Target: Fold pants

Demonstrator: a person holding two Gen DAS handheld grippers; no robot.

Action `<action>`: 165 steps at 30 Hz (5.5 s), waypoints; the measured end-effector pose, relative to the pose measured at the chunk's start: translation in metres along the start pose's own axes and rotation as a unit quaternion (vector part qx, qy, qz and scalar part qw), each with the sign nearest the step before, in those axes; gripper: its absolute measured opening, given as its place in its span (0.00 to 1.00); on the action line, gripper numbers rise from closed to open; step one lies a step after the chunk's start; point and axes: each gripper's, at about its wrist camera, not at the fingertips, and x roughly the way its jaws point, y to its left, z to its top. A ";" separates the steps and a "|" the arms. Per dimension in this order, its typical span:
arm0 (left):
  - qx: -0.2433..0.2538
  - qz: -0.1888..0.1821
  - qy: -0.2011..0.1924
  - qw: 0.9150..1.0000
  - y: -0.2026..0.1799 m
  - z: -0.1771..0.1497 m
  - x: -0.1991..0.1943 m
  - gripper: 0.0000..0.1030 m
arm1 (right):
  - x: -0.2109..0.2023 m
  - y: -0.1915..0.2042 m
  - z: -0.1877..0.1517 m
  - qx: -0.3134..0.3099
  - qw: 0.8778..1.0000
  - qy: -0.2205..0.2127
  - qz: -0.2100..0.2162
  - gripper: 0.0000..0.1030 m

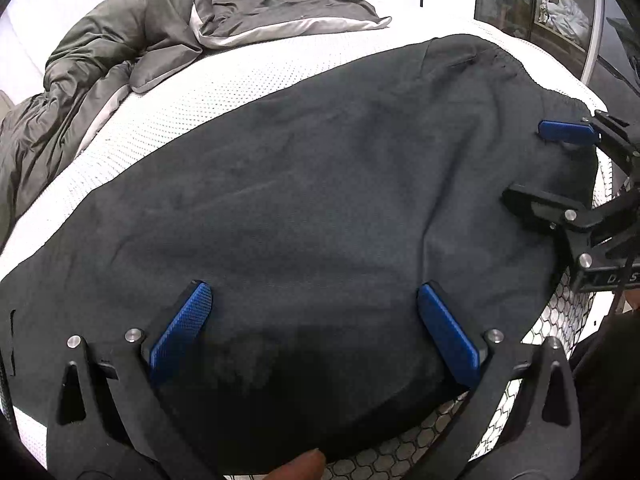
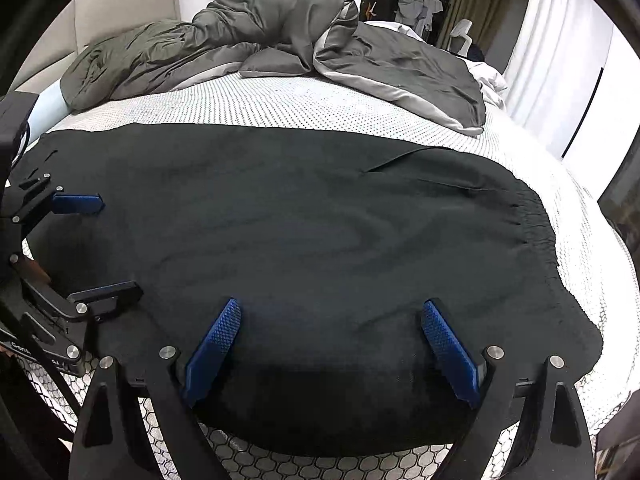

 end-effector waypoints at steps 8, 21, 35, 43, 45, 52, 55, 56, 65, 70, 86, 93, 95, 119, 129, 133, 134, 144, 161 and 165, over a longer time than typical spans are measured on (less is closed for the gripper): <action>0.006 -0.007 0.002 1.000 0.007 -0.004 -0.005 1.00 | 0.005 -0.003 -0.002 0.004 1.000 0.012 -0.008 0.91; -0.035 -0.016 0.018 0.999 0.057 -0.023 -0.008 1.00 | 0.006 -0.049 -0.016 0.036 0.996 0.013 -0.078 0.93; -0.068 -0.055 -0.020 0.996 0.060 -0.001 -0.021 0.99 | -0.027 -0.202 -0.074 0.410 0.911 -0.043 0.007 0.82; -0.043 -0.021 0.007 0.999 0.049 -0.007 -0.003 1.00 | -0.030 -0.220 -0.082 0.448 0.884 -0.103 0.089 0.15; -0.050 -0.017 0.009 0.999 0.056 -0.012 -0.004 1.00 | -0.029 -0.220 -0.087 0.437 0.893 -0.082 0.064 0.16; -0.076 -0.005 -0.013 0.997 0.085 -0.017 -0.028 0.99 | -0.055 -0.202 -0.073 0.388 0.916 -0.095 -0.044 0.60; -0.082 0.002 -0.024 0.996 0.104 -0.001 -0.033 0.99 | -0.072 -0.201 -0.054 0.367 0.917 -0.154 0.005 0.79; -0.082 0.003 -0.028 0.996 0.111 0.007 -0.033 0.99 | -0.066 -0.202 -0.042 0.361 0.921 -0.145 0.006 0.79; -0.096 0.029 -0.021 0.995 0.173 0.056 -0.006 0.99 | 0.037 -0.202 0.055 0.269 0.962 -0.035 0.010 0.79; -0.123 0.056 0.016 0.991 0.197 0.047 0.016 0.99 | 0.072 -0.196 0.056 0.246 0.969 0.006 0.005 0.45; -0.112 0.071 -0.022 0.991 0.176 0.044 -0.008 0.99 | 0.026 -0.191 0.062 0.245 0.964 -0.055 -0.091 0.84; 0.036 -0.010 0.008 0.999 0.076 0.048 0.012 1.00 | 0.012 -0.087 0.051 0.100 0.993 -0.045 0.047 0.87; 0.058 0.010 0.031 0.998 0.069 0.041 0.026 1.00 | 0.029 -0.048 0.048 0.026 0.998 -0.019 0.052 0.87; 0.087 -0.089 0.028 0.992 0.005 0.023 0.001 1.00 | 0.045 -0.014 -0.001 -0.025 0.997 0.039 0.058 0.88; 0.049 -0.041 0.000 0.998 0.071 -0.005 -0.034 1.00 | 0.009 -0.083 -0.025 0.030 0.999 0.009 -0.033 0.90; 0.004 -0.036 -0.029 0.999 0.080 0.024 -0.030 1.00 | 0.006 -0.060 0.001 0.041 0.999 -0.031 0.010 0.90; 0.002 -0.034 -0.026 0.999 0.078 0.032 -0.021 1.00 | 0.012 -0.052 0.013 0.035 0.999 -0.034 0.008 0.90; 0.005 0.020 0.047 0.999 0.099 0.048 0.042 1.00 | 0.095 -0.037 0.053 0.003 0.997 0.056 -0.055 0.90; 0.007 -0.013 0.046 0.999 0.090 0.067 0.055 0.90 | 0.113 -0.005 0.095 -0.016 0.999 0.037 -0.022 0.91; -0.046 0.022 0.046 0.998 0.130 0.063 0.058 0.94 | 0.136 -0.017 0.093 -0.020 0.996 0.066 -0.065 0.92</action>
